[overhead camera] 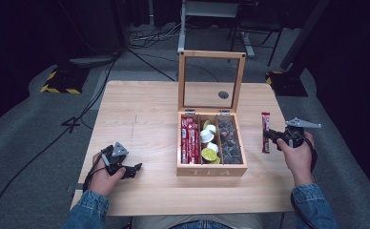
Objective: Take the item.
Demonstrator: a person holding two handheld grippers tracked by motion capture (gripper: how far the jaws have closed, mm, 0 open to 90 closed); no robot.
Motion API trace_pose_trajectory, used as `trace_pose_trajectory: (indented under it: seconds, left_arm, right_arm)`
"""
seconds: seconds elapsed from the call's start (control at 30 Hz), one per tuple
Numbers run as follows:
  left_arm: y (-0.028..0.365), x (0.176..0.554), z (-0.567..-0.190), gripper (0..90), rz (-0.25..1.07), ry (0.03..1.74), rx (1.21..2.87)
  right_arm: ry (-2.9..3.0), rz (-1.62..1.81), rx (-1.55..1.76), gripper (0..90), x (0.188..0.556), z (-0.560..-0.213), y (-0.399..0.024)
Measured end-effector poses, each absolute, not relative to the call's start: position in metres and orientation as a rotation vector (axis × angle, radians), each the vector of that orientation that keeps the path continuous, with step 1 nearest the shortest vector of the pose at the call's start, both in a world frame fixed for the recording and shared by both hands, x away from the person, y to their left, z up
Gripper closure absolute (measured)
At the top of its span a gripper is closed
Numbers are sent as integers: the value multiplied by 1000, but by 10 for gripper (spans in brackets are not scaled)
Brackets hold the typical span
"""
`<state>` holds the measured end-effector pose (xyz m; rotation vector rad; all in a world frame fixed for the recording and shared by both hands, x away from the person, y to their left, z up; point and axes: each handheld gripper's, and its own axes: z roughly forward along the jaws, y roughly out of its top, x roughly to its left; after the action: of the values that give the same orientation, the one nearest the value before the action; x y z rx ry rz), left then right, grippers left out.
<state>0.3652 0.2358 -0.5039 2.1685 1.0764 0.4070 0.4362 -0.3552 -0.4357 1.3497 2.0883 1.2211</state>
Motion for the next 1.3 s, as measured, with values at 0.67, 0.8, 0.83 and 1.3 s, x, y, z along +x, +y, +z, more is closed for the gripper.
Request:
trace_pose_trajectory:
  seconds: [0.67, 0.8, 0.83, 1.3]
  left_arm:
    - [236, 365, -504, 138, 409, 1077, 2165]
    - [236, 365, -504, 138, 410, 1077, 2166]
    - [236, 365, -504, 138, 410, 1077, 2167]
    - [236, 365, -504, 138, 409, 1077, 2165]
  right_arm:
    - [2104, 1178, 1522, 797, 440, -462, -366]
    - [2101, 1150, 1539, 792, 441, -466, -367]
    - [2099, 1139, 1549, 792, 441, -467, -367]
    - [2066, 1040, 1602, 673, 442, -476, -371]
